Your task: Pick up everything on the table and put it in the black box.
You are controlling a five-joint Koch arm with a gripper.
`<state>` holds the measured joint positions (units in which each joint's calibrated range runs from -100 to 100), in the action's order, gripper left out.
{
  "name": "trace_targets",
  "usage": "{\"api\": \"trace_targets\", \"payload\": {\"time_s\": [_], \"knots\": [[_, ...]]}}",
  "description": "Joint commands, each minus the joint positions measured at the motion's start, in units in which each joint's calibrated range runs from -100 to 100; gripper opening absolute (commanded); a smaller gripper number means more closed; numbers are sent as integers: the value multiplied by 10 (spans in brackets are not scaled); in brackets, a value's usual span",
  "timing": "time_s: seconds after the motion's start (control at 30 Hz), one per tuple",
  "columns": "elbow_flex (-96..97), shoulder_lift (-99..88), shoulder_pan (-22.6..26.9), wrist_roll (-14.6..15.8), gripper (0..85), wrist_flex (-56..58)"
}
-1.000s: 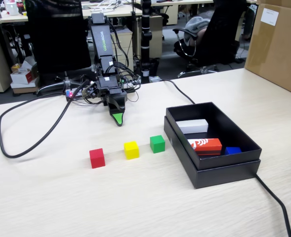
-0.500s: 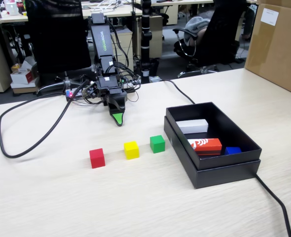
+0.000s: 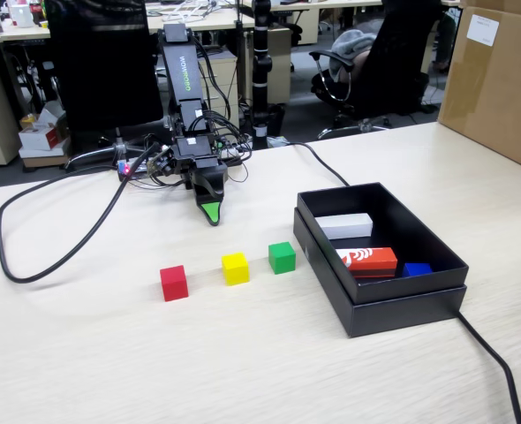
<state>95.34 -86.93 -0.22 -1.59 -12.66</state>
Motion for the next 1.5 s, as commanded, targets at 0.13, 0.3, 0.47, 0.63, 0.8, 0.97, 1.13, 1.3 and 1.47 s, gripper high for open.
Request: {"api": "trace_targets", "payload": {"time_s": [0.13, 0.3, 0.47, 0.63, 0.8, 0.97, 1.13, 1.3, 1.47], "knots": [[4, 2, 0, 0, 492, 4], [6, -2, 21, 0, 485, 4], [5, -1, 21, 1, 491, 4], [-37, -22, 0, 0, 480, 93], [-197, -46, -18, 8, 485, 357], [-336, -40, -30, 12, 477, 507], [-455, -6, -47, 11, 472, 614], [-540, 59, -83, -3, 447, 640], [-614, 171, -115, -14, 447, 640]]}}
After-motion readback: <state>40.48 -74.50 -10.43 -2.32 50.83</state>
